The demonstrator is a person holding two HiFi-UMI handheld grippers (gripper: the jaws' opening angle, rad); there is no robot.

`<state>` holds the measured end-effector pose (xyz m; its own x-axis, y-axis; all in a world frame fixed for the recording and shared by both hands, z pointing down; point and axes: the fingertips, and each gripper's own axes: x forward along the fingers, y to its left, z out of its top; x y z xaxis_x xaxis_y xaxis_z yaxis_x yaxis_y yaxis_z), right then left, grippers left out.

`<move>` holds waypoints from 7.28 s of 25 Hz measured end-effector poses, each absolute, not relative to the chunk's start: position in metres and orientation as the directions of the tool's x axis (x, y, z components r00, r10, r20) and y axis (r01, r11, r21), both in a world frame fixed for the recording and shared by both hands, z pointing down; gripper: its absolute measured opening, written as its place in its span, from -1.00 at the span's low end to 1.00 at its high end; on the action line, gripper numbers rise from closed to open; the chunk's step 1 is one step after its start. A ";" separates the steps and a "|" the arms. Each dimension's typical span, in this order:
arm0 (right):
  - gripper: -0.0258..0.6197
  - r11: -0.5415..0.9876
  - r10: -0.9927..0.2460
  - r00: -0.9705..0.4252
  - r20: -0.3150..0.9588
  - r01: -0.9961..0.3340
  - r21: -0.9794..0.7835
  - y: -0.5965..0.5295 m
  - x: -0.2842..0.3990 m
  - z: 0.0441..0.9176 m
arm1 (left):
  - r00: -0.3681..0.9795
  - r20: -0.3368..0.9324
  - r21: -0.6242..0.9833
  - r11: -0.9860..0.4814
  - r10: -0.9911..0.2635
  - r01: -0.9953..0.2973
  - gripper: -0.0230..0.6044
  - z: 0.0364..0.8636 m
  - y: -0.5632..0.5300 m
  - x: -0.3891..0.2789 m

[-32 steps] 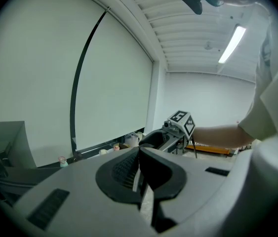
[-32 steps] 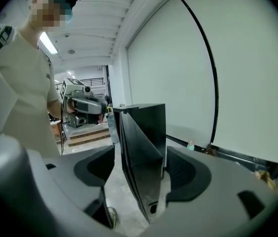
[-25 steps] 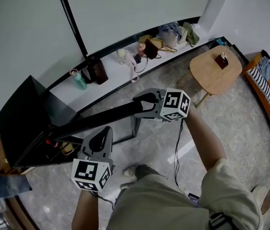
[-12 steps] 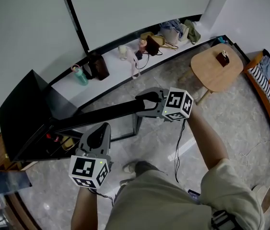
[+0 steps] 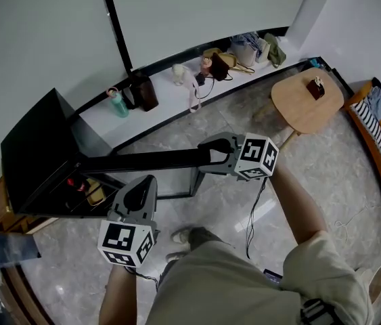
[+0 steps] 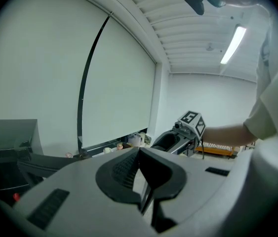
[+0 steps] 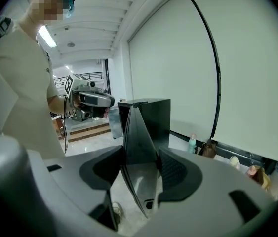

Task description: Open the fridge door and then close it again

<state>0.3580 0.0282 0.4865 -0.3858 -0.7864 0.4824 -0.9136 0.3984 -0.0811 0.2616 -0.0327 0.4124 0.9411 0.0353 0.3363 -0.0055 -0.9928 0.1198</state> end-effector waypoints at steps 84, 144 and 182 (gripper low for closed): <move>-0.23 0.717 -0.599 -0.673 0.434 -0.692 -0.085 -0.126 -0.094 0.451 | 0.644 0.341 0.210 -0.612 -0.685 -0.762 -0.90 0.431 -0.154 -0.195; -0.31 0.684 -0.630 -0.596 0.497 -0.729 -0.007 -0.343 -0.126 0.460 | 0.518 0.273 0.141 -0.498 -0.811 -0.855 -0.90 0.392 -0.293 -0.215; -0.14 0.587 -0.667 -0.600 0.442 -0.788 -0.185 -0.402 -0.119 0.458 | 0.512 0.247 0.120 -0.498 -0.823 -0.859 -0.90 0.371 -0.294 -0.223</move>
<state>-0.1189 -0.4023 0.4580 -0.6000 -0.6670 0.4417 -0.7883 0.5868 -0.1849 -0.2230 -0.2941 0.3713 0.5118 -0.8229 0.2467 -0.8588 -0.4982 0.1197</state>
